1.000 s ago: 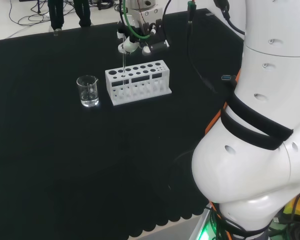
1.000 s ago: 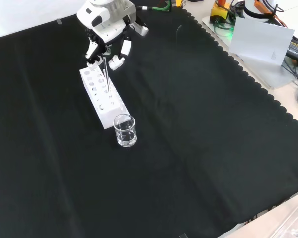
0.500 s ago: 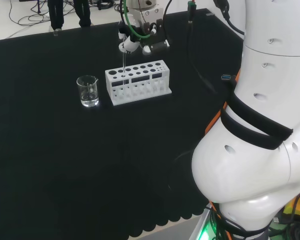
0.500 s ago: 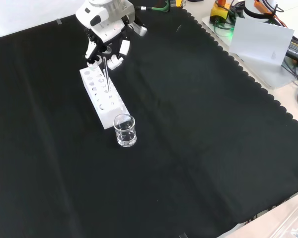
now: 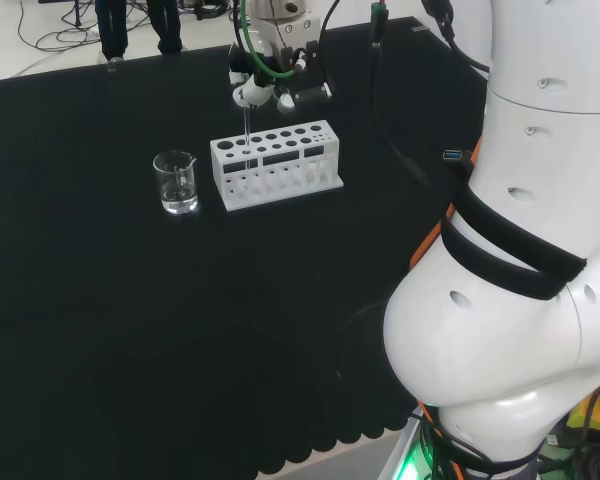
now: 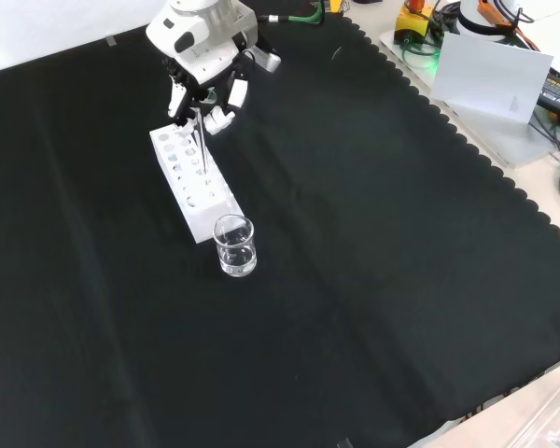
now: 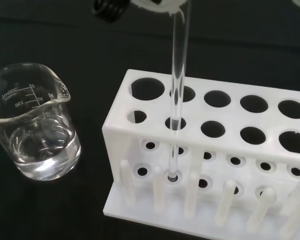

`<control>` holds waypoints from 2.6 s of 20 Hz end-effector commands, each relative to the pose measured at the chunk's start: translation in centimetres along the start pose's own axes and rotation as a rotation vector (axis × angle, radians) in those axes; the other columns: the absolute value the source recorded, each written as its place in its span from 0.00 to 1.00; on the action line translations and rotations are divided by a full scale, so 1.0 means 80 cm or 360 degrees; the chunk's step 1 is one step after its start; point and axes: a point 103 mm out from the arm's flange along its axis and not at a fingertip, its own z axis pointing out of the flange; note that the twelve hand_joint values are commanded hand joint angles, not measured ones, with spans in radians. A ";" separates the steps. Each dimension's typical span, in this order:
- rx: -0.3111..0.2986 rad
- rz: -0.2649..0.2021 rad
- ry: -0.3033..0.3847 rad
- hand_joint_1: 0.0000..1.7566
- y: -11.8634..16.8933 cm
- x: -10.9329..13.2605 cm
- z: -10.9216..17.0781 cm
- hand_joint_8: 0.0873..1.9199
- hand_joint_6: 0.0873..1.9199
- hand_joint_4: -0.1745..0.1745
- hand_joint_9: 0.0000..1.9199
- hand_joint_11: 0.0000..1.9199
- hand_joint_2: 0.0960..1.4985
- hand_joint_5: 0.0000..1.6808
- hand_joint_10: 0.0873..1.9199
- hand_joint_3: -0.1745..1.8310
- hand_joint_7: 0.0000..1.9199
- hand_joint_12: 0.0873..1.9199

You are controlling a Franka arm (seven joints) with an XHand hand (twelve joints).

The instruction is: Take the glass rod from the white test tube rack.

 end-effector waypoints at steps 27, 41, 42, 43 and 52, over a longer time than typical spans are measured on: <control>-0.0098 0.0160 -0.0131 0.75 -0.010 0.044 -0.093 0.59 0.37 0.00 0.89 0.89 0.37 0.67 0.37 0.51 0.63 0.36; -0.0228 0.0199 0.0018 0.75 -0.069 0.039 -0.143 0.59 0.35 0.00 0.89 0.89 0.37 0.68 0.36 0.51 0.63 0.36; -0.0234 0.0197 0.0025 0.75 -0.072 0.040 -0.145 0.59 0.35 0.00 0.90 0.89 0.37 0.68 0.36 0.51 0.63 0.36; -0.0244 0.0198 0.0028 0.75 -0.075 0.041 -0.147 0.59 0.35 0.00 0.90 0.89 0.37 0.68 0.36 0.51 0.63 0.36; -0.0305 0.0164 0.0057 0.75 -0.101 0.054 -0.173 0.58 0.35 0.00 0.90 0.89 0.37 0.68 0.35 0.51 0.63 0.35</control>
